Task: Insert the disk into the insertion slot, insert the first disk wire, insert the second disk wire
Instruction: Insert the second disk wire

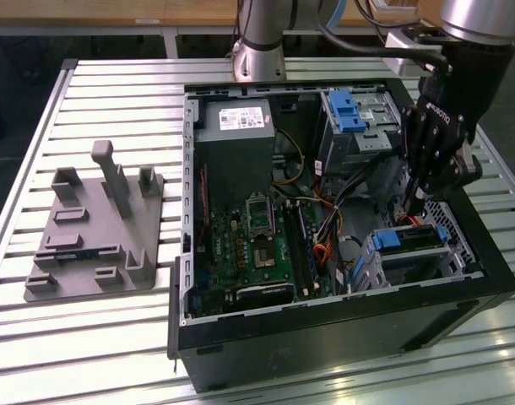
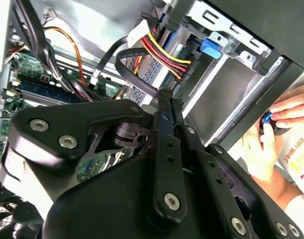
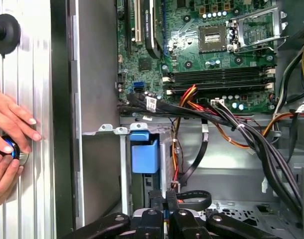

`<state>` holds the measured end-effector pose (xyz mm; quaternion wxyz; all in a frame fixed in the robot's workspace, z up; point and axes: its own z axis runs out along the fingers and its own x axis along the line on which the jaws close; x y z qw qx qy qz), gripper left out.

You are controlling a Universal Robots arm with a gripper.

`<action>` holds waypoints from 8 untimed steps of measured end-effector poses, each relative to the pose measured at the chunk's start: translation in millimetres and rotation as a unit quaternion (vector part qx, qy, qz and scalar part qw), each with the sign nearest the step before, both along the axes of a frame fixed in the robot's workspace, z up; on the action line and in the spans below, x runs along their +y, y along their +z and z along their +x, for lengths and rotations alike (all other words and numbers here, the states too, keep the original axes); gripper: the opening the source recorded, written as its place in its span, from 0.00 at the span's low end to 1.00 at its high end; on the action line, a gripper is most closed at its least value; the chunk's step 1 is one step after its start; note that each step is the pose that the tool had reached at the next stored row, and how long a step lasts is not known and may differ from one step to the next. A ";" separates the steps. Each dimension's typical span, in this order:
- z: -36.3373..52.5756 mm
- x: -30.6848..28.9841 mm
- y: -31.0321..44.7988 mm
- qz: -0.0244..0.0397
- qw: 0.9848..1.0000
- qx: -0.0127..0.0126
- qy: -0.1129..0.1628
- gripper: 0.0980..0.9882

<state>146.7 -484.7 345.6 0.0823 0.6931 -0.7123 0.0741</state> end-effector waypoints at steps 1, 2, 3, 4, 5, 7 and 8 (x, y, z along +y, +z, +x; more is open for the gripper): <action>0.0 -2.2 -0.4 0.001 1.000 0.000 0.000 0.06; 0.0 -4.3 -0.8 0.003 1.000 0.000 0.000 0.06; 0.0 -6.1 -1.6 0.005 1.000 0.000 0.000 0.06; 0.0 -7.7 -2.5 0.008 1.000 0.000 0.000 0.06; 0.0 -9.4 -3.4 0.010 1.000 0.000 0.000 0.06; 0.0 -12.3 -5.0 0.016 1.000 0.000 -0.001 0.06; 0.0 -13.6 -5.6 0.020 1.000 0.000 -0.001 0.06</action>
